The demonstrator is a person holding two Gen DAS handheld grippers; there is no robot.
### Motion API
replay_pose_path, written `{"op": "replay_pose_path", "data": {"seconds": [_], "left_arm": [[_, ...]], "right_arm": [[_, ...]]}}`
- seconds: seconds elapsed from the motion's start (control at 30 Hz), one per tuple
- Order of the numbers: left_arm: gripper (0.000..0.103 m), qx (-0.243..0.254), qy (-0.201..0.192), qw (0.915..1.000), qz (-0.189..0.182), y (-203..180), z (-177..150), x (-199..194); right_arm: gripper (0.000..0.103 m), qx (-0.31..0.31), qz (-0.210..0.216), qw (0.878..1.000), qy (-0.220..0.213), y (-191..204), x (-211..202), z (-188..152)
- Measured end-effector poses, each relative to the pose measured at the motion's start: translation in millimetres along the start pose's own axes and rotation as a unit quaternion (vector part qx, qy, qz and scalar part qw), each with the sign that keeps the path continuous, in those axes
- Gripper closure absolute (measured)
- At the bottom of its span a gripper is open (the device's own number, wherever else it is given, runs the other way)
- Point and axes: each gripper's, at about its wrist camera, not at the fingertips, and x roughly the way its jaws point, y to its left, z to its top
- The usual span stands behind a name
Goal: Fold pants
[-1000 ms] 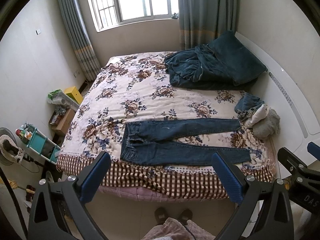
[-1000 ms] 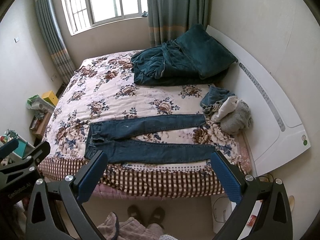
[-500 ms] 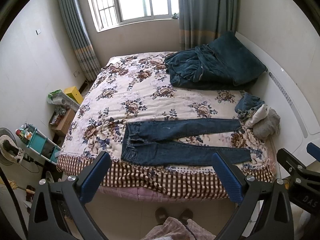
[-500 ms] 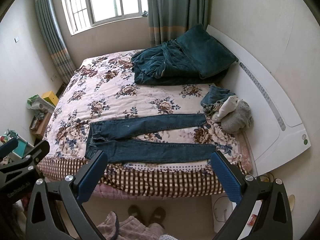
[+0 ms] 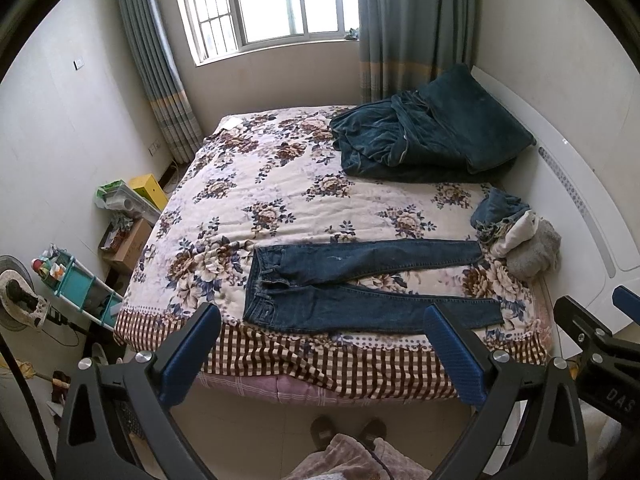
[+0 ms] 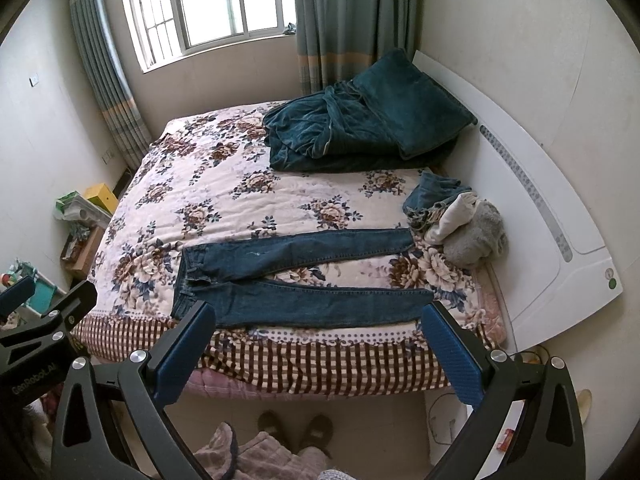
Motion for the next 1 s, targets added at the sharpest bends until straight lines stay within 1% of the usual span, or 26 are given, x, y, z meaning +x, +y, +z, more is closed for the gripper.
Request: {"op": "replay_pose_path", "data": {"seconds": [0.2, 0.37, 0.47, 0.6, 0.67, 0.73, 0.8, 0.83, 0.93, 1.0], "left_arm": [[0.000, -0.001, 0.000, 1.0000, 0.000, 3.9, 1.9, 0.0], [0.000, 0.000, -0.001, 1.0000, 0.001, 5.1, 9.7, 0.2], [0.000, -0.003, -0.002, 1.0000, 0.001, 7.0, 7.4, -0.3], [0.000, -0.013, 0.000, 0.9999, 0.007, 9.7, 15.2, 7.6], [0.000, -0.019, -0.001, 0.9997, 0.017, 9.6, 21.0, 17.3], [0.000, -0.026, -0.001, 0.9992, 0.029, 7.4, 19.8, 27.5], [0.000, -0.035, 0.003, 0.9986, 0.040, 5.8, 23.2, 44.2], [0.000, -0.037, 0.005, 0.9984, 0.043, 3.4, 20.4, 49.3], [0.000, -0.041, 0.020, 0.9979, 0.046, 4.2, 32.2, 78.9], [0.000, -0.034, 0.029, 0.9977, 0.050, 2.3, 34.4, 97.4]], "right_arm": [[0.000, 0.000, 0.001, 1.000, -0.002, 1.1, 0.8, 2.4], [0.000, 0.000, 0.004, 1.000, -0.001, -1.5, 3.7, 5.2], [0.000, 0.000, 0.004, 1.000, -0.001, 0.5, 4.4, 2.3], [0.000, 0.001, 0.004, 1.000, -0.002, 2.6, 7.8, -1.2], [0.000, 0.003, 0.007, 1.000, 0.001, 1.5, 16.1, 3.2], [0.000, 0.003, 0.005, 1.000, 0.005, 1.5, 30.6, 7.2], [0.000, 0.001, 0.005, 1.000, 0.011, 0.9, 44.8, 10.5], [0.000, 0.002, -0.003, 1.000, 0.015, 2.2, 56.1, 14.5], [0.000, 0.012, -0.008, 0.999, 0.034, -2.8, 93.3, 30.2], [0.000, 0.017, -0.014, 0.999, 0.045, -2.5, 117.5, 39.0]]}}
